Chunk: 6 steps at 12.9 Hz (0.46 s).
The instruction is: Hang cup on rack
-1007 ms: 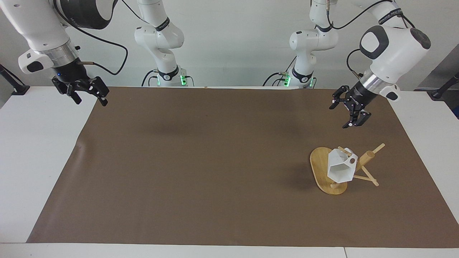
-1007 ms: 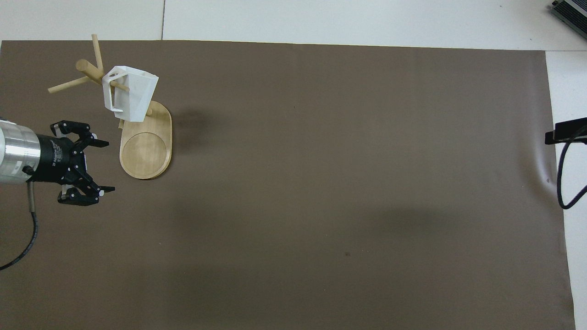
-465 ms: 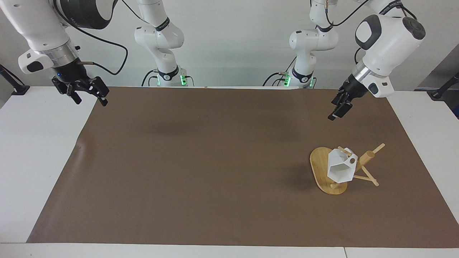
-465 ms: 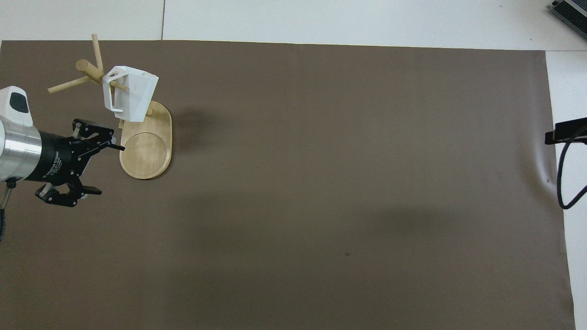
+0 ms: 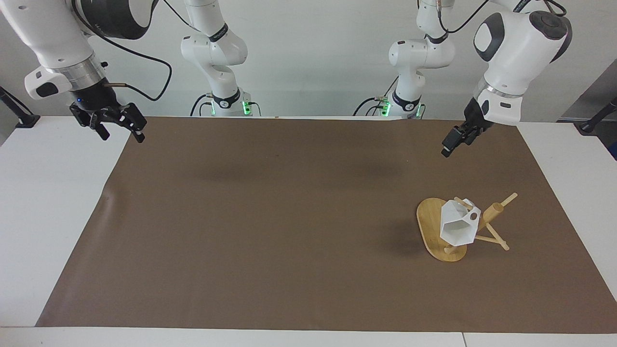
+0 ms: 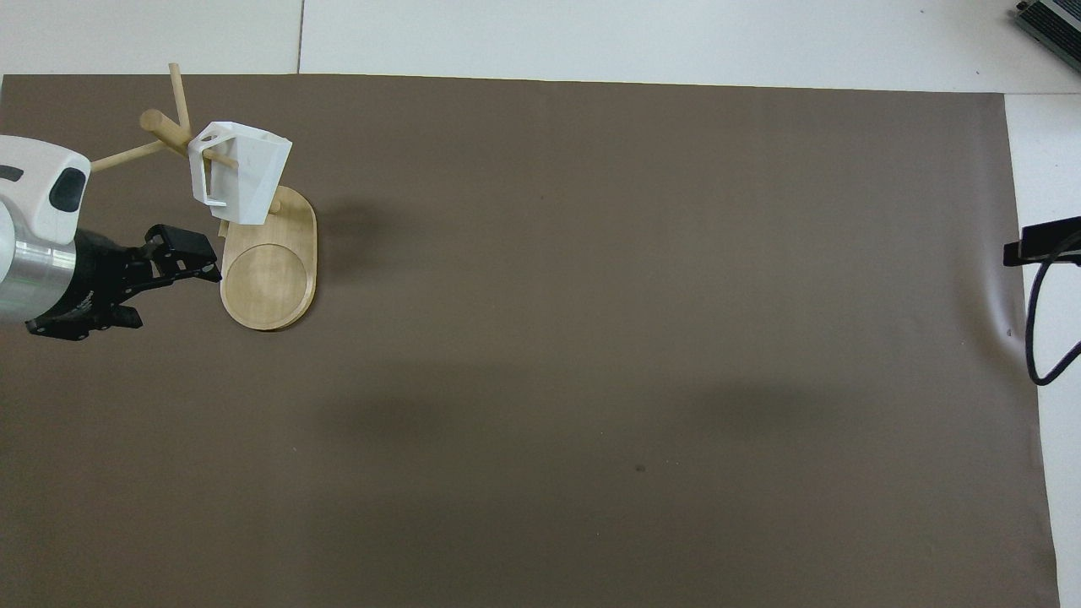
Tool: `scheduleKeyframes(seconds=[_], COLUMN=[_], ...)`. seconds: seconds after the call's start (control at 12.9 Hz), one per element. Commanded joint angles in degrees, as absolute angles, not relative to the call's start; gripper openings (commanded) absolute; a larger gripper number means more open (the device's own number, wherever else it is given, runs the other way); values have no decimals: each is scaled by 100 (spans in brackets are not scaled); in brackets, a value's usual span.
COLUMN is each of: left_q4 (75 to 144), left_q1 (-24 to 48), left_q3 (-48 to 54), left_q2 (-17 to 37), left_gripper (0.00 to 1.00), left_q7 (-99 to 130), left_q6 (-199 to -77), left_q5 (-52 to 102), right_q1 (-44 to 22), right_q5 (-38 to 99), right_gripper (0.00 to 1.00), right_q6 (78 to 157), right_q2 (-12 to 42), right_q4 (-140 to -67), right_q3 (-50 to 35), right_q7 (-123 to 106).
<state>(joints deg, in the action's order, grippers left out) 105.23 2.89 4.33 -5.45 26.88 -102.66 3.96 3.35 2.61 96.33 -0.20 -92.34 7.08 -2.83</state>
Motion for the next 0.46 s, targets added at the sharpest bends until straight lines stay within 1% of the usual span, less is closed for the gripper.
scheduleKeyframes(seconds=[0.0, 0.23, 0.39], left_q4=[9986, 9073, 8869], left_q1=[501, 440, 413], left_q3=[325, 308, 290], left_q2=[-273, 35, 0], left_gripper=[100, 100, 100], left_q7=[1516, 565, 3], left_q6=[-9933, -9082, -8746], left_q5=[-34, -79, -70], right_q1=[334, 334, 334], right_q5=[149, 149, 149], right_gripper=[100, 100, 100], right_q6=[9598, 9598, 9598], right_q2=[-141, -141, -141], right_q4=[-9343, -9343, -9343], right_q3=[686, 686, 686], right_q7=[-272, -272, -272])
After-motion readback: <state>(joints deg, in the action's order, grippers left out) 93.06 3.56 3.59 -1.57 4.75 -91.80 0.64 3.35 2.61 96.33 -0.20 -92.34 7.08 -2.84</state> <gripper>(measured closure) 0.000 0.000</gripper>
